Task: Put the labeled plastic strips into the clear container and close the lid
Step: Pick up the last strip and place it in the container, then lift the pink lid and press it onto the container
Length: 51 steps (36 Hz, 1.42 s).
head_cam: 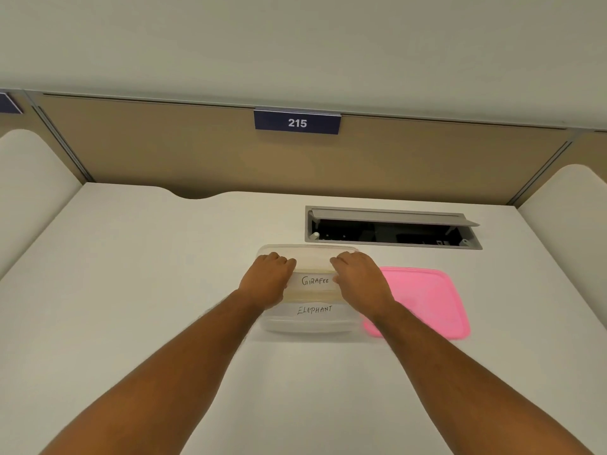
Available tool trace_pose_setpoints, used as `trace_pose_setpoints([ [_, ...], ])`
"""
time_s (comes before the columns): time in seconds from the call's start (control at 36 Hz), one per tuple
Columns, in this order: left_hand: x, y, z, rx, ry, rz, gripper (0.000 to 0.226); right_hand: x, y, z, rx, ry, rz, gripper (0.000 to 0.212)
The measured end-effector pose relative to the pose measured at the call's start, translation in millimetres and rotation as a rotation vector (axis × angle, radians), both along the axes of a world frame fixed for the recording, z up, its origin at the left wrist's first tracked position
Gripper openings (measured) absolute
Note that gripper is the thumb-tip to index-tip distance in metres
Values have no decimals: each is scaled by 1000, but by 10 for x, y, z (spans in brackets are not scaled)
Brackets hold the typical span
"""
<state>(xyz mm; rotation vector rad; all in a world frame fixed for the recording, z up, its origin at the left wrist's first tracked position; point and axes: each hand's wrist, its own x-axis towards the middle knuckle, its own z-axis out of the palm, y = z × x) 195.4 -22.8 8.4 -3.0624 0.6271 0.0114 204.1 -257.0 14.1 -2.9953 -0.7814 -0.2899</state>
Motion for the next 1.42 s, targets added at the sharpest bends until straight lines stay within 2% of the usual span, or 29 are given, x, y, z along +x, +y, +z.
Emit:
trace_pose_setpoints([
  [0.06,-46,-15,-13,-56,-60,22,34,-72,-5,20,181,-79,-65,23],
  [0.11,-116,-36,-4,-149,-131,79,37,-139,-30,43,401,-153,-187,20],
  [0.17,-202,-64,13,-264,-216,156,41,-203,-99,33,603,-147,-335,16],
  [0.25,-314,-111,24,-338,-268,245,52,-318,-249,-50,710,-88,-484,17],
  [0.42,-369,-128,-14,-416,-118,413,60,-589,-436,-246,564,41,-498,21],
  [0.61,-357,-82,-65,-456,-78,382,58,-905,-442,-449,322,228,-438,8],
  [0.81,-360,-75,-92,-476,-90,386,55,-1043,-418,-482,224,196,-429,15],
  [0.89,-360,-81,-89,-482,-87,391,53,-1116,-429,-482,139,145,-407,8],
  [1.0,-371,-82,-65,-509,-80,402,50,-1139,-496,-368,131,-13,-441,22],
  [1.06,-376,-84,-55,-513,-82,410,47,-1107,-537,-230,159,-106,-471,21],
  [1.11,-382,-88,-44,-511,-90,418,44,-1046,-570,-46,225,-180,-524,17],
  [1.25,-408,-114,-13,-487,-146,387,40,-899,-590,517,561,-297,-650,4],
  [1.42,-537,-170,93,-575,-224,338,37,-926,-471,1045,1017,-318,-572,8],
])
